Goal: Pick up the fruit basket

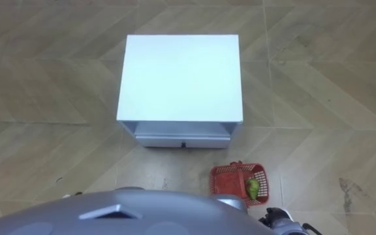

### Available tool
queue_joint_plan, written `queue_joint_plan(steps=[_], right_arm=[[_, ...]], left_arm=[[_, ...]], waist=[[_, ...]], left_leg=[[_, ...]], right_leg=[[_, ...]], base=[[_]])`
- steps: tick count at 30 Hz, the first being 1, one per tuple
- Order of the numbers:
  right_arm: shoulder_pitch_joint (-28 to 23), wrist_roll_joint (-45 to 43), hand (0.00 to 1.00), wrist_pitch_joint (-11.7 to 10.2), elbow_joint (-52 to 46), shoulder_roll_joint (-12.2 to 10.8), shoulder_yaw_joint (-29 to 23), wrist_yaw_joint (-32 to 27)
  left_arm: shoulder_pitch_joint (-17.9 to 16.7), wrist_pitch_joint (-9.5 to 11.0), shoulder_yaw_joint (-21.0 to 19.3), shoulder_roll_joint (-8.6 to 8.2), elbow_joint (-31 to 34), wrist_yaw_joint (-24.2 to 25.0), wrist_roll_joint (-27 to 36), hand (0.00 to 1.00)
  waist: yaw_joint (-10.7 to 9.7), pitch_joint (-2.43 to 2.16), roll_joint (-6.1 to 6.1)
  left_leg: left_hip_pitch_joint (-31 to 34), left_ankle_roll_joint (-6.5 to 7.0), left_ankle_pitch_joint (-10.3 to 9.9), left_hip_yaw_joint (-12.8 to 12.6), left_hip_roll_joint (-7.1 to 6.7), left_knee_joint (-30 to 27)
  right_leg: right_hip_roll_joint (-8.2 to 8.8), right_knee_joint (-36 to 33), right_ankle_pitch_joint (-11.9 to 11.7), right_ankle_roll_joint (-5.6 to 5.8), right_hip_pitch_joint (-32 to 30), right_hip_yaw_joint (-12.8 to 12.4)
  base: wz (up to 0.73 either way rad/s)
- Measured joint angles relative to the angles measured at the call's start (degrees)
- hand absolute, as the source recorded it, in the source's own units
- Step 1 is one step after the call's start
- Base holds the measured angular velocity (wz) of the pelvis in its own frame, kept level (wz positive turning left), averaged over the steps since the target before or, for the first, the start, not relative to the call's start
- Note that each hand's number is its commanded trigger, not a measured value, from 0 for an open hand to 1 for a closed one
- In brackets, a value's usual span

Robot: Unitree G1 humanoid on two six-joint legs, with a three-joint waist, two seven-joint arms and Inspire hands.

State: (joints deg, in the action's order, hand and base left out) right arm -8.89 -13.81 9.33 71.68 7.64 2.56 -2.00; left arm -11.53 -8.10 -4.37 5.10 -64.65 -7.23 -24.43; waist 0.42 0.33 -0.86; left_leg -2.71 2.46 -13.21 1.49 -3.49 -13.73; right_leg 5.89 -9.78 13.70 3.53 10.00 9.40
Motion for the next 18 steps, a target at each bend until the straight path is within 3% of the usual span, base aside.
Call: queue_joint_plan(steps=[15, 18], right_arm=[[-0.21, -0.1, 0.0, -0.52, -0.17, 0.06, -0.18, -0.54], [-0.18, 0.15, 0.0, -0.54, -0.29, 0.32, -0.28, -0.52]], left_arm=[[-0.56, 0.05, -0.39, 0.0, 0.02, -0.04, 0.0, 0.0], [-0.53, 0.72, -0.38, 0.04, 0.03, -0.04, 0.08, 0.0]], waist=[[-0.02, -0.04, -0.2], [-0.12, 0.06, -0.07]], left_leg=[[0.1, 0.0, 0.0, 0.08, 0.0, 0.05], [1.21, 0.08, -0.87, 0.23, 0.13, -1.43]], right_leg=[[0.05, -0.16, 0.0, 0.0, 0.04, 0.34], [0.07, -1.35, 0.07, 0.1, -0.42, 1.81]], base=[[0.0], [0.08]])
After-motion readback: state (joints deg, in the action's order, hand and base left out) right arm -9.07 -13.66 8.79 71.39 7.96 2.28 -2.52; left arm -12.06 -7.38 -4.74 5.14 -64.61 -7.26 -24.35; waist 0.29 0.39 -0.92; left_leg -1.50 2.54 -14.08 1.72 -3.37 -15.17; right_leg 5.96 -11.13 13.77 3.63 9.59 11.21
